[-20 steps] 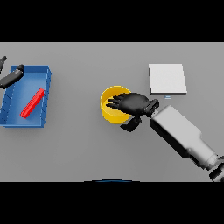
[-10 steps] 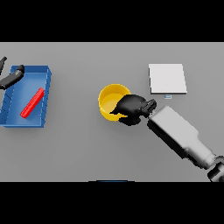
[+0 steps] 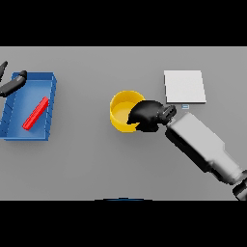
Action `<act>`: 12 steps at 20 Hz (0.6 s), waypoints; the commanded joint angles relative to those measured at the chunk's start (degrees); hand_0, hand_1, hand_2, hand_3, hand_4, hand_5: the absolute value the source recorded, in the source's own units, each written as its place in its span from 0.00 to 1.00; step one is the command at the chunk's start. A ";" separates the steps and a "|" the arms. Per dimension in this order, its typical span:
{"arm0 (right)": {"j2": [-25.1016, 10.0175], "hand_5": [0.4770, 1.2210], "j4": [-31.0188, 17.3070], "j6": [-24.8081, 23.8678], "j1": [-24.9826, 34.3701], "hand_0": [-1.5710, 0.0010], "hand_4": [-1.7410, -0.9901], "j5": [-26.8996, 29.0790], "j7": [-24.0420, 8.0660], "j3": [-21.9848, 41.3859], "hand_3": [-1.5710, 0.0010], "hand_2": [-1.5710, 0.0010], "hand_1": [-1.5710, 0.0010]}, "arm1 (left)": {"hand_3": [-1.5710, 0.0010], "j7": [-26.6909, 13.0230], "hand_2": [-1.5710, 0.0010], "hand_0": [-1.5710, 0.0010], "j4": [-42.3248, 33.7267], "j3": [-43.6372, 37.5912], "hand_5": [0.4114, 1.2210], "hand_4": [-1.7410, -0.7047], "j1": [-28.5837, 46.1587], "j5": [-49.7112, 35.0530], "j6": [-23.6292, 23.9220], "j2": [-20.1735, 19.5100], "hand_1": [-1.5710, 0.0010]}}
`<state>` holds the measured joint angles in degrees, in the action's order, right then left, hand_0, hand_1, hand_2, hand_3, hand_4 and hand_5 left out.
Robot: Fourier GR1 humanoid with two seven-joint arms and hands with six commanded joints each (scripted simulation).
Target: Pick up the red beaker and tilt it to pour out 1 green nut into yellow bowl. Pick up the yellow bowl and place it on the metallic measuring scale.
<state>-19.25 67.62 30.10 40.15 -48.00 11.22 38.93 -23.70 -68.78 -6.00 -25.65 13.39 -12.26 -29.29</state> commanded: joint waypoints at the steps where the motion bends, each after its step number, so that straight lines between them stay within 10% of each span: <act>1: -0.57 0.98 1.29 0.85 -0.12 0.03 0.02 0.45 -0.79 -0.41 0.25 0.10 0.03 | 1.00 0.15 1.00 1.00 0.05 0.24 0.36 0.93 0.06 0.25 0.24 0.25 1.00; 12: -6.99 1.00 11.89 5.16 -1.03 0.00 0.00 2.73 -6.64 -4.72 0.25 0.04 0.00 | 1.00 -0.70 1.00 1.00 -1.44 -0.16 0.36 0.91 -0.61 -0.74 0.40 0.55 1.00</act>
<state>-26.29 79.52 35.26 39.15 -45.24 4.60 34.19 -24.33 -70.23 -6.16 -26.27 12.64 -11.86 -28.73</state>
